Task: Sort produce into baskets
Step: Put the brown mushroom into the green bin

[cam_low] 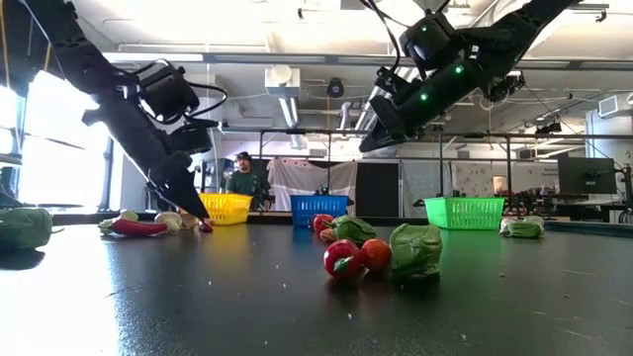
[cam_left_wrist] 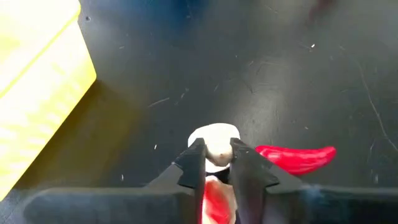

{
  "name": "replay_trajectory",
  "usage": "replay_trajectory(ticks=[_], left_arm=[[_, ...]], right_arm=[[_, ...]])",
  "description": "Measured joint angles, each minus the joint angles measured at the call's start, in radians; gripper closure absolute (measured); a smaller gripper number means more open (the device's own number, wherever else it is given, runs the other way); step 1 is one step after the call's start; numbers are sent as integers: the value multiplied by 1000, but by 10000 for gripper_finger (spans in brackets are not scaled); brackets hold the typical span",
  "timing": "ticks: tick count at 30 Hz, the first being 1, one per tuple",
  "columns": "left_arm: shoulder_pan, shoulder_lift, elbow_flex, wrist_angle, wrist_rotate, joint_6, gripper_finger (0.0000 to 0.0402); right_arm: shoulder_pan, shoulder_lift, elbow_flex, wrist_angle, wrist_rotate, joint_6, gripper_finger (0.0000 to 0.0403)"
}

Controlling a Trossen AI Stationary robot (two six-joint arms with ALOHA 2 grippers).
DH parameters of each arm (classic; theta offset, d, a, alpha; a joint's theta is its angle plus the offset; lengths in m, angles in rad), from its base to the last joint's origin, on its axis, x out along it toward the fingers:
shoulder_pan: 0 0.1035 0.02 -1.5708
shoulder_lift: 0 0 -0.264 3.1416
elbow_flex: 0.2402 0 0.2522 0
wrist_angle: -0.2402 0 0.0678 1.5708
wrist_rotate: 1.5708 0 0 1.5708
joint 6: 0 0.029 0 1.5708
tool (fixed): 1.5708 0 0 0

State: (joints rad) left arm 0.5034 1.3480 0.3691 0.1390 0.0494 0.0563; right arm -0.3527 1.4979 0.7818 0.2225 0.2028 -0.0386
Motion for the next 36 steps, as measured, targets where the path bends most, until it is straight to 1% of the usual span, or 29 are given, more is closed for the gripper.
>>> replay_trajectory(ticks=[3,5,8,14,17,19,22,26,31,33,36], left_arm=[[4,-14,-1,35,13,-20,389],[22,-20,-1,83,69,-52,396],[53,-20,-1,193,170,-139,397],[105,-20,-1,441,327,-352,399],[114,-20,-1,551,384,-451,399],[109,-20,-1,615,393,-502,400],[99,-20,-1,694,394,-553,400],[77,-20,-1,789,389,-601,400],[44,-20,4,874,387,-613,400],[34,-20,24,875,386,-621,400],[19,-20,61,877,386,-604,400]], right_arm=[[0,0,0,-1,0,-32,403],[0,0,0,-4,0,-60,403],[0,0,0,2,-10,-103,403],[10,1,0,25,-209,-181,403],[40,1,0,103,-212,-212,400],[64,1,0,167,-207,-247,389],[108,4,13,223,-201,-321,354],[153,33,69,251,-172,-347,283],[191,104,169,262,-57,-409,193],[198,138,213,262,-22,-444,170],[205,181,268,261,-18,-522,156]])
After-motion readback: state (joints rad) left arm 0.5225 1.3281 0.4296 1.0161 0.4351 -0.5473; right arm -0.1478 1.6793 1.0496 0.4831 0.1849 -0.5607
